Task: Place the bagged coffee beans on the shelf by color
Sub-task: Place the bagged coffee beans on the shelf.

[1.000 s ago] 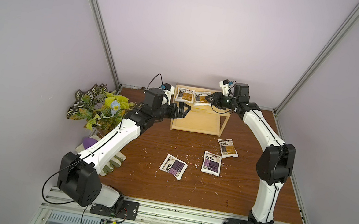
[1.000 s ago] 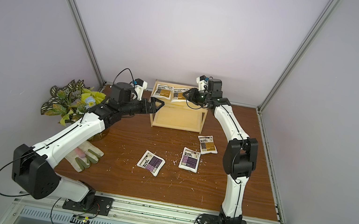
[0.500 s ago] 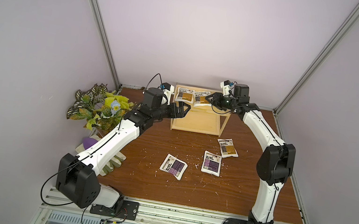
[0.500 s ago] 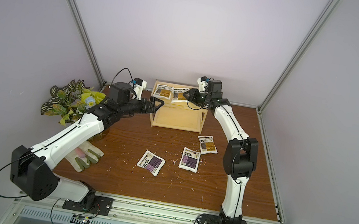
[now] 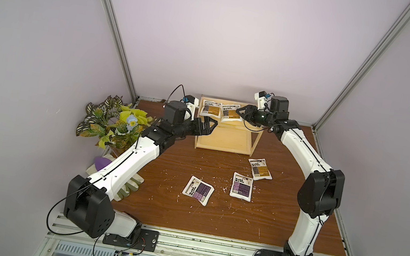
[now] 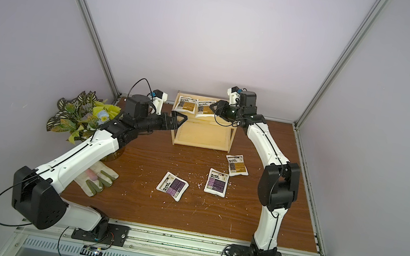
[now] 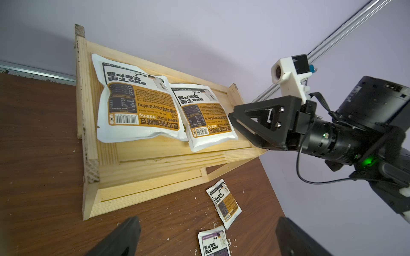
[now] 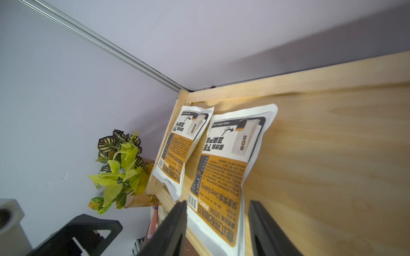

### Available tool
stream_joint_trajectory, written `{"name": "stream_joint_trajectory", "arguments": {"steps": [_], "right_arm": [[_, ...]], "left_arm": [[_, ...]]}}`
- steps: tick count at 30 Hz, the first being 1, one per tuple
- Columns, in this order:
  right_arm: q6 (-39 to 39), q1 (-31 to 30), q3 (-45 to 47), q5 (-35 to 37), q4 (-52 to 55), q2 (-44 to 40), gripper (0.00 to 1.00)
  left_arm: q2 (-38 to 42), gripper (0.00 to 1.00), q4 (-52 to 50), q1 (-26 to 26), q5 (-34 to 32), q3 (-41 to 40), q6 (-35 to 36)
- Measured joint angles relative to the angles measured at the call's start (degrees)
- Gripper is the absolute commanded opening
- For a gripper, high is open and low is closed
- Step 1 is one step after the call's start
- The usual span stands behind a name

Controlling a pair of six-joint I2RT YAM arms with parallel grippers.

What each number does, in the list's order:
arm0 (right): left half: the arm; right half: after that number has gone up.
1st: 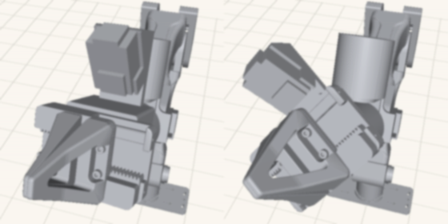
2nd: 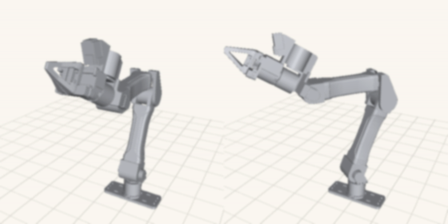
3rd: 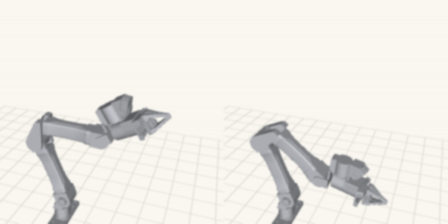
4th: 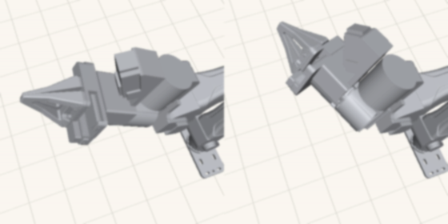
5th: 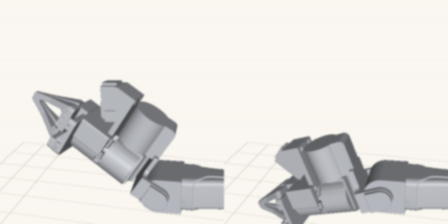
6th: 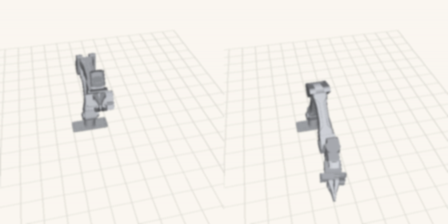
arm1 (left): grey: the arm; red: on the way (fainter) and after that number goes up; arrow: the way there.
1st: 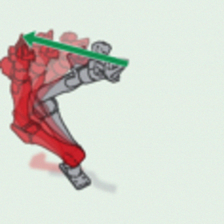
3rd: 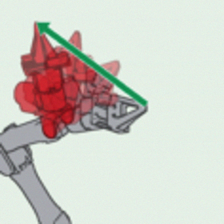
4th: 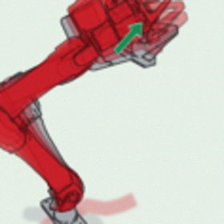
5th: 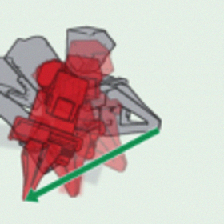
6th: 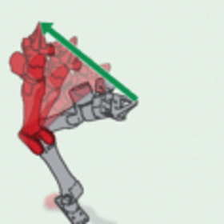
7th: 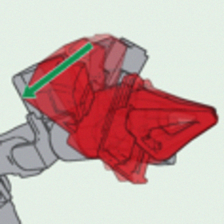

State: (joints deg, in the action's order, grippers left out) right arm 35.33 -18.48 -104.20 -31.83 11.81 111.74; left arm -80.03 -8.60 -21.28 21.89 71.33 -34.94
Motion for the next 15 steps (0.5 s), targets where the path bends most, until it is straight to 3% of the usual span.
{"name": "stream_joint_trajectory", "arguments": {"steps": [15], "right_arm": [[1.11, 0.13, 3.87, -0.02, -1.73, -1.27, 0.52]], "left_arm": [[0.04, 1.0, 0.7, 0.0, 0.02, -0.37, -0.44]]}}
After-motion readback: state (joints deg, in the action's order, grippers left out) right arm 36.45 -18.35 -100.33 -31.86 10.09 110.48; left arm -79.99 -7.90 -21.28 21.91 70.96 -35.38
